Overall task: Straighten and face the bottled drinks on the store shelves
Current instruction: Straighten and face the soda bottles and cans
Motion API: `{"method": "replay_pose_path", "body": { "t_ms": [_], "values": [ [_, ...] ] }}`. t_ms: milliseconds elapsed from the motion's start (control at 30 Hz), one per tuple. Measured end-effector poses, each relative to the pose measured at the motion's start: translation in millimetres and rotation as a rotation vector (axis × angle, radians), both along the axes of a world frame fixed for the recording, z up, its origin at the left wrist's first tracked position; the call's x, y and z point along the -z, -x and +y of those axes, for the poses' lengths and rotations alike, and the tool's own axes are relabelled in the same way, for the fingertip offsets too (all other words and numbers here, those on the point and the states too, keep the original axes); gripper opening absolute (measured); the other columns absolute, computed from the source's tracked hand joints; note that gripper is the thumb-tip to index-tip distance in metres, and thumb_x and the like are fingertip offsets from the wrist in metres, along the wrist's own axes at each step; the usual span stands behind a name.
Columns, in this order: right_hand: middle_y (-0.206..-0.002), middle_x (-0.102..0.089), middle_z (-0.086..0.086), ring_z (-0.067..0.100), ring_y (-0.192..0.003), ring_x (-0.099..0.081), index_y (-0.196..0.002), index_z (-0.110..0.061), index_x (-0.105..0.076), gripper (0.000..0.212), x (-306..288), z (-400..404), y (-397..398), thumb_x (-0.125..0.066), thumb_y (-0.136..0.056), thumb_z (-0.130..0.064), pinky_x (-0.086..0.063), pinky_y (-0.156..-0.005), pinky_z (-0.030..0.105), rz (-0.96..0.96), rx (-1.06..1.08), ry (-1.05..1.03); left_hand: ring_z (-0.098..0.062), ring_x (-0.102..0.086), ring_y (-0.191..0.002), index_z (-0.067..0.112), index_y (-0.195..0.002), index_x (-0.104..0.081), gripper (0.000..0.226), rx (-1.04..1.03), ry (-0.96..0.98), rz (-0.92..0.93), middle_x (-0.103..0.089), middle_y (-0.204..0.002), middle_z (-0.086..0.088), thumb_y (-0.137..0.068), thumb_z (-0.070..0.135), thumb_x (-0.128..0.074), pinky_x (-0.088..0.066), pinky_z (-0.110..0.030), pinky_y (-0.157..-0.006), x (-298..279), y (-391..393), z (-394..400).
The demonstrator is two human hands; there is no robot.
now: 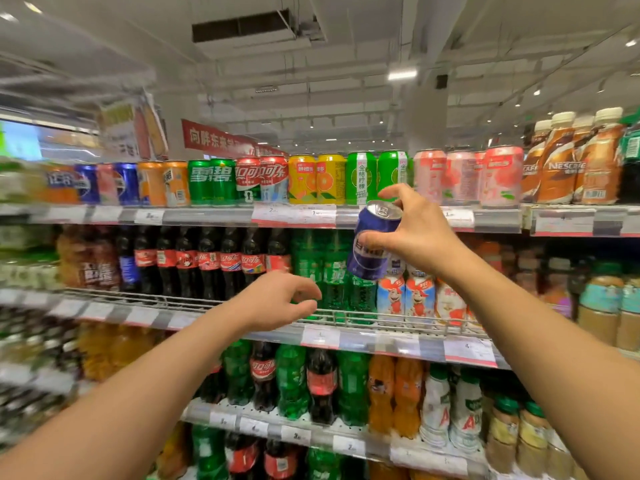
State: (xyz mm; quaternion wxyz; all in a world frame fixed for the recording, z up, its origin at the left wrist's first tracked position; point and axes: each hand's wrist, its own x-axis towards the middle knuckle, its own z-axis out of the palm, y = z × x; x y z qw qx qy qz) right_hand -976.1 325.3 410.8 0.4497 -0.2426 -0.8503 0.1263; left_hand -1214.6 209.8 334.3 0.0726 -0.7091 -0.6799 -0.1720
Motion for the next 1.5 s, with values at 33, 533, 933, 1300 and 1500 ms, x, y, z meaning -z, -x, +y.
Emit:
{"method": "replay_pose_path", "body": {
  "t_ms": [33, 533, 933, 1300, 1500],
  "values": [
    [-0.126, -0.062, 0.003, 0.022, -0.106, -0.062, -0.136, -0.02, -0.05, 0.078, 3, -3, 7, -0.088, -0.071, -0.04, -0.055, -0.09, 0.039, -0.012, -0.02, 0.025, 0.001, -0.064, -0.101, 0.028, -0.122, -0.069, 0.03, -0.016, 0.025, -0.012, -0.071, -0.114, 0.015, -0.097, 0.039, -0.056, -0.054, -0.027, -0.089, 3, 7, -10],
    [-0.096, -0.065, -0.012, 0.003, -0.082, -0.062, -0.109, -0.024, -0.063, 0.047, 11, -43, 125, -0.087, -0.074, -0.043, -0.046, -0.061, 0.021, -0.097, -0.191, 0.094, 0.006, -0.063, -0.1, 0.033, -0.121, -0.069, 0.026, -0.256, -0.05, -0.126, -0.07, -0.11, 0.018, -0.097, 0.039, -0.058, -0.054, -0.025, -0.09, -9, 143, -107],
    [-0.11, -0.069, -0.002, 0.015, -0.092, -0.066, -0.122, -0.02, -0.064, 0.063, -4, -53, 254, -0.085, -0.072, -0.051, -0.052, -0.071, 0.029, -0.08, -0.101, 0.05, -0.003, -0.062, -0.107, 0.029, -0.129, -0.066, 0.033, -0.226, -0.208, -0.031, -0.068, -0.12, 0.015, -0.097, 0.037, -0.06, -0.053, -0.031, -0.096, -66, 283, -96],
    [-0.098, -0.071, -0.012, 0.006, -0.086, -0.067, -0.11, -0.027, -0.068, 0.052, -13, -79, 358, -0.087, -0.068, -0.052, -0.056, -0.078, 0.032, -0.022, -0.056, 0.034, -0.013, -0.062, -0.108, 0.024, -0.123, -0.067, 0.028, -0.285, -0.382, 0.072, -0.068, -0.119, 0.006, -0.097, 0.03, -0.06, -0.053, -0.037, -0.094, -128, 423, -97],
    [-0.097, -0.07, -0.011, 0.007, -0.086, -0.067, -0.109, -0.028, -0.067, 0.049, -16, -90, 394, -0.086, -0.069, -0.049, -0.057, -0.076, 0.031, -0.036, -0.053, 0.029, -0.02, -0.058, -0.11, 0.018, -0.136, -0.056, 0.041, -0.385, -0.501, 0.051, -0.057, -0.137, -0.007, -0.096, 0.018, -0.059, -0.049, -0.035, -0.09, -157, 480, -85]
  ]
}}
